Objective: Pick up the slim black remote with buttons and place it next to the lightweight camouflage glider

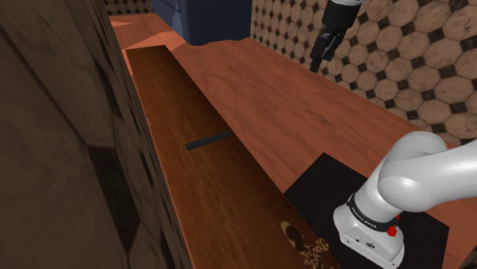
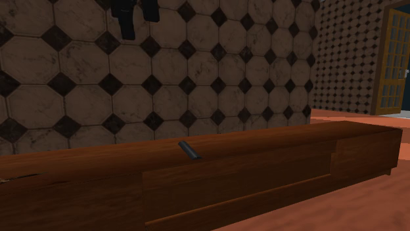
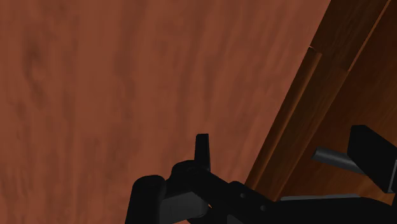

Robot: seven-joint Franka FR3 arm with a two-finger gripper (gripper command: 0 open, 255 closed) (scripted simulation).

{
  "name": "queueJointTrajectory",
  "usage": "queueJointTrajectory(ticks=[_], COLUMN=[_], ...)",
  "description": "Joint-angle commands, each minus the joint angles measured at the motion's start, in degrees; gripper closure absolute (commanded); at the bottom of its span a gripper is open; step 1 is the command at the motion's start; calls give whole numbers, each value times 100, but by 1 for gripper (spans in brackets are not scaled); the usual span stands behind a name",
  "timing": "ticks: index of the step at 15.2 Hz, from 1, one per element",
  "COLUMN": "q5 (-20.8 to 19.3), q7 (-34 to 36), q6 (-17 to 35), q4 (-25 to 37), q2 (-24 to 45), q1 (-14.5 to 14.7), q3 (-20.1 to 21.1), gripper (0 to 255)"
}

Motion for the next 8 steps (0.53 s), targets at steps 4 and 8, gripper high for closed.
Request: queueJointTrajectory(ticks=[4, 8], q5=[20, 88], q7=[-426, -1004], q6=[455, 1013], q4=[-18, 43], q2=[487, 1180], q1=[205, 476], q3=[-130, -272], gripper=[0, 0])
